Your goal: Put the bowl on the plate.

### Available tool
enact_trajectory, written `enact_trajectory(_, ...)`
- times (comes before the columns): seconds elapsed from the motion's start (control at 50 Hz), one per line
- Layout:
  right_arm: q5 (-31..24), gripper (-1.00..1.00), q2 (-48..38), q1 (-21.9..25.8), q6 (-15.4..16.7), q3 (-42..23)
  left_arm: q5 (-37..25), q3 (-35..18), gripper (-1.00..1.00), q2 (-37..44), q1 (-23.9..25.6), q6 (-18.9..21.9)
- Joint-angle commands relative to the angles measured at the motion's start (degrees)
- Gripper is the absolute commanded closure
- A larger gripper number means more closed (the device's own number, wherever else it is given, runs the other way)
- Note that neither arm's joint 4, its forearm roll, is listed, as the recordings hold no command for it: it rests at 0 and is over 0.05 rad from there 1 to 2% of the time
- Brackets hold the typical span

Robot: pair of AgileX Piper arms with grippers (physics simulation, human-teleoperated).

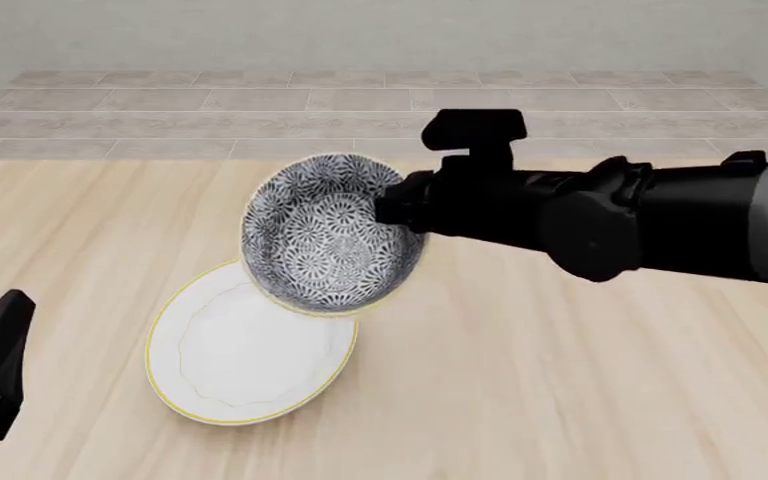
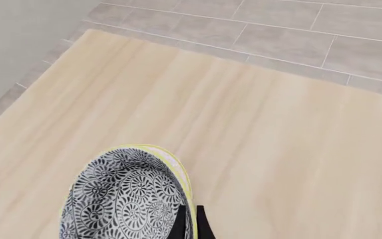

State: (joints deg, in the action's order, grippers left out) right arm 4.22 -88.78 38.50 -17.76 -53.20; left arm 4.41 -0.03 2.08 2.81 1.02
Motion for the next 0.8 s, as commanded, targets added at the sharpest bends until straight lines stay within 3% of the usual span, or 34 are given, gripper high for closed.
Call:
enact_trajectory(0.02, -0.3, 1.00, -2.6, 2.1, -2.2, -3.1, -0.3, 0.0, -1.00, -0.4, 0.1, 0.1)
enact_trajectory(0.28, 0.1, 1.00, -6.9, 3.2, -5.1, -5.5, -0.8, 0.0, -1.00, -1.1, 0.1, 0.1)
enact_trajectory(0.8, -3.6, 1.00, -13.5, 6.5, -8.0, -12.4, -1.2, -0.1, -1.00, -2.0, 0.0, 0.1)
